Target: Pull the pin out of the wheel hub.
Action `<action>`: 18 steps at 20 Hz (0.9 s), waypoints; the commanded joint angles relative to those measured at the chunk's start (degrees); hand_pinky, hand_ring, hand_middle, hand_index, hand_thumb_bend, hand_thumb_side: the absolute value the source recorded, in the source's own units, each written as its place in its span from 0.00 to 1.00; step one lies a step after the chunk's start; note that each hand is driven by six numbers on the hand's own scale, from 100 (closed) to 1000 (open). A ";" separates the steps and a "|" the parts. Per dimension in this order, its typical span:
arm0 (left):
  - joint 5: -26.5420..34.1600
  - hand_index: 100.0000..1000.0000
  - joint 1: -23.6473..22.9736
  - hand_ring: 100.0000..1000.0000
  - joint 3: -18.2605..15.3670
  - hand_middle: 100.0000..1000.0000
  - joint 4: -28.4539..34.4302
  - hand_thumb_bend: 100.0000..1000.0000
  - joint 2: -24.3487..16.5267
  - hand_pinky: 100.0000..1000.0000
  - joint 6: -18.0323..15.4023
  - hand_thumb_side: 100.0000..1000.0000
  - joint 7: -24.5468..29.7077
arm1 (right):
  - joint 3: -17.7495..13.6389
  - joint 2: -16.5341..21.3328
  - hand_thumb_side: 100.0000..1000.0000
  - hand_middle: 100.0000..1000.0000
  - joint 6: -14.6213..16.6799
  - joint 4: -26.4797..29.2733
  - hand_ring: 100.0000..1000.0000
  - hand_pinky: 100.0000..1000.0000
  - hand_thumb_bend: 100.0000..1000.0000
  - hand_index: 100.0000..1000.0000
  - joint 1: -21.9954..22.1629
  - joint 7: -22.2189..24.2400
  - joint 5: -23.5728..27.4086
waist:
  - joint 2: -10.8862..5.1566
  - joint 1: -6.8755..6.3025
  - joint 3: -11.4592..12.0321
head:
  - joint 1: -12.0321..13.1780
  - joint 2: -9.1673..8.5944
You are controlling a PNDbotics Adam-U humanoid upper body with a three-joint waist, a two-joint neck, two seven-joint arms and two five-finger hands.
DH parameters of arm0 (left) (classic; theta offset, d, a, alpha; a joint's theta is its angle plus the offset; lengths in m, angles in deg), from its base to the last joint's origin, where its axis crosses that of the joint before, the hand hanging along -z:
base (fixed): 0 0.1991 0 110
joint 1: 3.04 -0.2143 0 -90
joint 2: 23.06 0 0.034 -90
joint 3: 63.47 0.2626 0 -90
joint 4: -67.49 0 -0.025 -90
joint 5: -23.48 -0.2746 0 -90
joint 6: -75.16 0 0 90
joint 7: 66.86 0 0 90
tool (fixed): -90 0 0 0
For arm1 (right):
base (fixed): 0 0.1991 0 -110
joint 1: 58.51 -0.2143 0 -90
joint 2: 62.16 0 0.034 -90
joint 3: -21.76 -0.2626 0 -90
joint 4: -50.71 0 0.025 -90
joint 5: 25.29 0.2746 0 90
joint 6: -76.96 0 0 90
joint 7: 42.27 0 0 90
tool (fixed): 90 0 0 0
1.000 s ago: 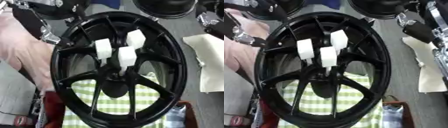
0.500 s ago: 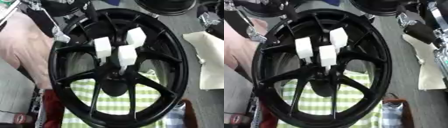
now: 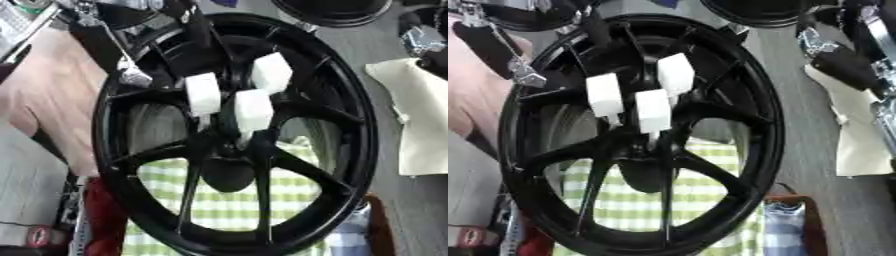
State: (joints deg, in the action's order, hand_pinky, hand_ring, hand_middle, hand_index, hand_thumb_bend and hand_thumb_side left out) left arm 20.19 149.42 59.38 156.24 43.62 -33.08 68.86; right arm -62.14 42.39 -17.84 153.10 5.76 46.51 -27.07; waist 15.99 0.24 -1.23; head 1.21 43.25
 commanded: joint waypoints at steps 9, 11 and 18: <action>-6.69 0.84 1.34 0.81 3.90 0.81 4.14 0.27 -1.39 0.85 -12.34 0.00 6.24 | 0.47 0.48 0.42 0.77 0.26 0.32 0.76 0.90 0.02 0.77 -1.99 0.56 0.68 | -0.03 -0.77 -1.12 | 0.78 -0.98; -7.17 0.84 1.39 0.81 4.37 0.81 3.63 0.26 -1.16 0.84 -12.75 0.00 6.24 | 0.65 0.34 0.42 0.77 0.27 0.32 0.76 0.90 0.01 0.77 -2.17 0.68 0.75 | 0.13 -0.81 -1.33 | 1.17 -1.10; -7.77 0.83 1.29 0.81 5.61 0.79 2.96 0.21 -0.99 0.84 -13.17 0.00 6.24 | 0.80 0.12 0.42 0.77 0.31 0.42 0.76 0.90 0.01 0.77 -2.51 0.62 0.99 | 0.42 -0.75 -1.59 | 1.68 -1.19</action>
State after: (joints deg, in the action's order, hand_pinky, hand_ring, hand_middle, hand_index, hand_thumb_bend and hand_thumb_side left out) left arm 12.77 149.55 64.88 158.97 43.54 -36.33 65.62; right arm -61.10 41.80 -17.69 152.95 4.22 47.09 -26.35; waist 17.29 -0.57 -2.73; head 2.64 42.66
